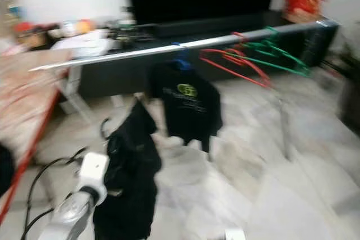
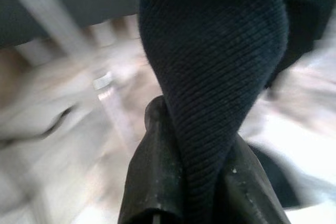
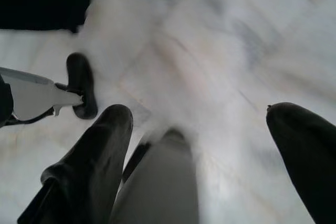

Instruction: Hang hanger

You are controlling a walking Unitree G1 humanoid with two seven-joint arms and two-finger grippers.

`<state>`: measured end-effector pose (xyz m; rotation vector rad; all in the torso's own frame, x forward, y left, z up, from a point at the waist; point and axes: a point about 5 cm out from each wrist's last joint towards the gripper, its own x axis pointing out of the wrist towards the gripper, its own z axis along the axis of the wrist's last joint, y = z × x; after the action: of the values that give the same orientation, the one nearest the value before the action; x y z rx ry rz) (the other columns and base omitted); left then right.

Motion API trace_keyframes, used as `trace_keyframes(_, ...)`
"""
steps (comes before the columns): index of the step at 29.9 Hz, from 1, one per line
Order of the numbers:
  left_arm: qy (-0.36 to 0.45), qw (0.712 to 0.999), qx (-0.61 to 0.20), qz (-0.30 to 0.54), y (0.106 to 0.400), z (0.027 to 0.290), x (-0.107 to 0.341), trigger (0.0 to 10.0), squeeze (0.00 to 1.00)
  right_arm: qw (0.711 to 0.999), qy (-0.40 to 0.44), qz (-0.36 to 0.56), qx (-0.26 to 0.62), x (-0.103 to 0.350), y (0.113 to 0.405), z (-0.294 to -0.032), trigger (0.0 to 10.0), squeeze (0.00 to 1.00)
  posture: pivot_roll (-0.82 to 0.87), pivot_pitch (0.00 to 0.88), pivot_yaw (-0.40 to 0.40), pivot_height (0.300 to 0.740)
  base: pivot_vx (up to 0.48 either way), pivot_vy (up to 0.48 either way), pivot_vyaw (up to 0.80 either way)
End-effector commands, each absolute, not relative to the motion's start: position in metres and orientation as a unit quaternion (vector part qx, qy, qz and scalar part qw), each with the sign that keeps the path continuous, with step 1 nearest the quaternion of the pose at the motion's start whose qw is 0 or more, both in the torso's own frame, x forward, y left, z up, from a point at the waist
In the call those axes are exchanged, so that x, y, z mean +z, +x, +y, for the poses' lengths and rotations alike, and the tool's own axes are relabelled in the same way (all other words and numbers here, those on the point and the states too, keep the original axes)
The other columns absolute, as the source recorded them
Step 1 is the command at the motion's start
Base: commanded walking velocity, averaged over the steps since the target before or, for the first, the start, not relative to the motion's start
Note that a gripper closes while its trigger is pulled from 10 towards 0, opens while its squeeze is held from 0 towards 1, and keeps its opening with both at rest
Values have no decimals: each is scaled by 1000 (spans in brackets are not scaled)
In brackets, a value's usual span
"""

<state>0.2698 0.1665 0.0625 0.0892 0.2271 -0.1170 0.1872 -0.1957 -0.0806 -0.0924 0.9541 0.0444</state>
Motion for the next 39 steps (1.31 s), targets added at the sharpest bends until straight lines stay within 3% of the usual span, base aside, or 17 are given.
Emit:
trace_keyframes(1, 42, 992, -56, 108, 272, 169, 66, 10000, 0, 886, -32, 463, 18, -84, 182, -192, 10000, 0, -47, 79, 101, 740, -334, 0, 0)
trace_keyframes(24, 42, 991, -65, 112, 271, 167, 65, 10000, 0, 887, -35, 461, 14, -84, 182, -192, 10000, 0, -46, 76, 103, 740, -340, 0, 0)
trace_keyframes(39, 42, 987, -93, 124, 270, 162, 63, 10000, 0, 888, -42, 457, 13, -84, 181, -192, 10000, 0, -40, 60, 108, 740, 0, 0, 0)
